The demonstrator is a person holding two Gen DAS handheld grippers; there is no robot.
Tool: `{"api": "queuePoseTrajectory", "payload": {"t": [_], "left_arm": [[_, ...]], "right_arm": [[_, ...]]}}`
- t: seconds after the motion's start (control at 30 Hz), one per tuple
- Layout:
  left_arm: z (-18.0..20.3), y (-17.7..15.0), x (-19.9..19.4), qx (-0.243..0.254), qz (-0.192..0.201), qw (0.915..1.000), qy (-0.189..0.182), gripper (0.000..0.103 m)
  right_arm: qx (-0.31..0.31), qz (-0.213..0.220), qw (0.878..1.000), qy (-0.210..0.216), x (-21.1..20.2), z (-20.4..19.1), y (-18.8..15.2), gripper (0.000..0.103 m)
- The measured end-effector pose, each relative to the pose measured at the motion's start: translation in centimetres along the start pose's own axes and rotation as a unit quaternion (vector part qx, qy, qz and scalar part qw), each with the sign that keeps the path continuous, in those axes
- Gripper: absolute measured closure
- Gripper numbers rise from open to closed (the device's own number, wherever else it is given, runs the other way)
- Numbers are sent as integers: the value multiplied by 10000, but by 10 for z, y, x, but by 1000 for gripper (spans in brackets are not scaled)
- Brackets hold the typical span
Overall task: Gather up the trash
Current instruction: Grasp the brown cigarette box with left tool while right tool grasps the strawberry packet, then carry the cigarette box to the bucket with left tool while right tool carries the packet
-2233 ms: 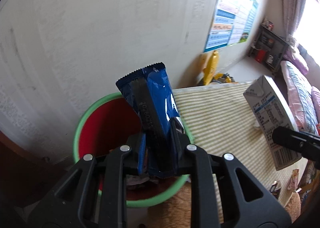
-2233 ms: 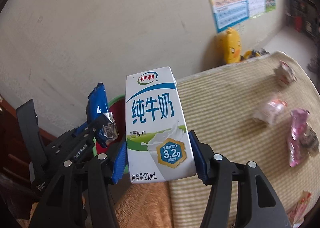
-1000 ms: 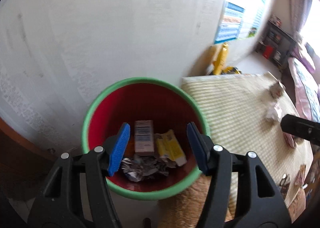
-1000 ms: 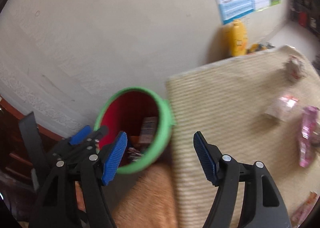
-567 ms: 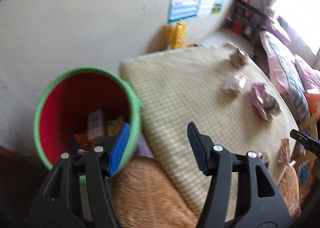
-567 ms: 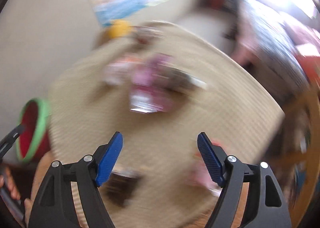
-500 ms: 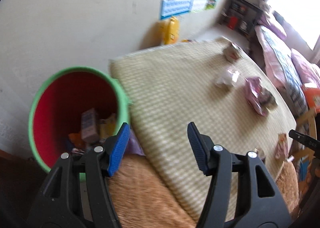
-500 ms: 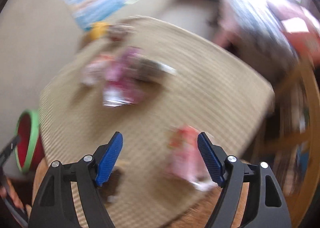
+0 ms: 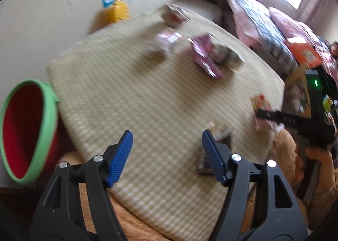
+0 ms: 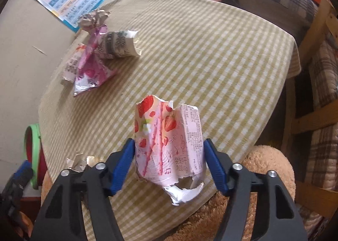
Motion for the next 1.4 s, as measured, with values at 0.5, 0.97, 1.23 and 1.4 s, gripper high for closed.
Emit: {"api": "queuePoseTrajectory", "payload": {"t": [0.5, 0.97, 1.23, 1.4], "left_arm": [[70, -10, 79, 851, -1053, 9882, -720, 39], [42, 0, 60, 597, -568, 9958, -405, 58], [-31, 19, 1, -12, 312, 9974, 650, 58], [-76, 29, -36, -603, 777, 9880, 1191, 58]], "right_arm": [[-62, 221, 9989, 420, -15, -11, 2, 45], [-396, 288, 9981, 371, -18, -30, -4, 45], [-640, 328, 9963, 473, -22, -52, -11, 45], [-956, 425, 9927, 596, -30, -80, -15, 45]]}}
Point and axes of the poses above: each gripper's, at about its wrist camera, not at the fingertips, and x roughly the way its jaws point, z to its right, y to its top, the point moved 3 cm from there along x, roughly the way its jaws point, and after that the axes turned 13 degrees about x, right-handed, at the moved point
